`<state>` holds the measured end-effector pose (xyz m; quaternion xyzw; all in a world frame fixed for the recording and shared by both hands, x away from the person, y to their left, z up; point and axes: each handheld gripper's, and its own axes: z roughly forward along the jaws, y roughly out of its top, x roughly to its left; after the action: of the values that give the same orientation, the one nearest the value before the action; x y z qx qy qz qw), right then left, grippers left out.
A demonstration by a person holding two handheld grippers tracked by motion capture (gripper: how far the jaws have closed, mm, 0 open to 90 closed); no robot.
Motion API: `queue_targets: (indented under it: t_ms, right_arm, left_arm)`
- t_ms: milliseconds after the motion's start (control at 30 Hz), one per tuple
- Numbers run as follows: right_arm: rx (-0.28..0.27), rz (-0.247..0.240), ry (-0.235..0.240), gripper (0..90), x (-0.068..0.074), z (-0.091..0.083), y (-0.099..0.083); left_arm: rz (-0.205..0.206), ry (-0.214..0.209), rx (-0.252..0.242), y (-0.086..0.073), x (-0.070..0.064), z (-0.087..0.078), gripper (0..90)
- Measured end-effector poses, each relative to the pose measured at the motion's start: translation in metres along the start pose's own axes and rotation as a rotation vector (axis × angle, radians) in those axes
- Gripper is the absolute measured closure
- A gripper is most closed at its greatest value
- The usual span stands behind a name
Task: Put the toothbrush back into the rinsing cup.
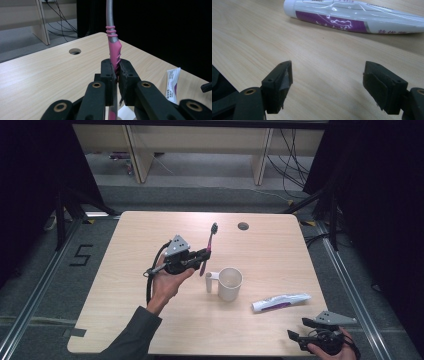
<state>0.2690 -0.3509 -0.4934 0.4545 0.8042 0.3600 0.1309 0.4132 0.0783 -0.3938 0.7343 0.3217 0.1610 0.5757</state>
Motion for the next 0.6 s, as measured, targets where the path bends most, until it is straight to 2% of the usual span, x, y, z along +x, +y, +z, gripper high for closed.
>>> queue_targets:
  t_ms: [33, 100, 133, 233, 300, 467, 500, 567, 600]
  right_arm:
    - [0.004, 0.027, 0.010, 24.7, 0.002, 0.000, -0.001]
    - [0.007, 0.038, 0.020, 24.7, 0.002, 0.001, -0.001]
    - [0.000, 0.022, 0.019, 24.6, 0.001, 0.001, -0.001]
    - [0.002, 0.021, 0.019, 24.7, 0.001, 0.001, -0.001]
    - [-0.011, 0.007, 0.018, 24.7, 0.001, 0.002, -0.001]
    - [0.001, 0.035, 0.022, 24.7, 0.002, 0.001, -0.001]
    - [-0.006, 0.000, 0.015, 24.7, 0.000, 0.000, -0.001]
    - [-0.010, 0.001, 0.010, 24.7, 0.000, 0.001, -0.001]
    - [0.002, 0.028, 0.016, 24.7, 0.002, 0.000, -0.001]
  left_arm:
    - [-0.003, -0.002, -0.004, 0.001, -0.001, 0.001, 82.2]
    - [-0.001, -0.004, -0.006, 0.001, -0.002, 0.003, 82.2]
    - [-0.002, -0.005, -0.005, 0.001, -0.002, 0.004, 82.2]
    - [0.004, -0.003, 0.003, 0.001, -0.003, 0.007, 82.2]
    - [-0.008, -0.011, -0.005, 0.001, -0.002, 0.009, 82.2]
    - [-0.007, -0.014, -0.004, 0.002, -0.005, 0.013, 82.1]
    - [-0.005, -0.015, -0.003, 0.002, -0.006, 0.013, 82.2]
    - [-0.005, -0.013, -0.004, 0.003, -0.006, 0.015, 82.1]
    - [-0.005, -0.013, -0.003, 0.003, -0.006, 0.015, 82.1]
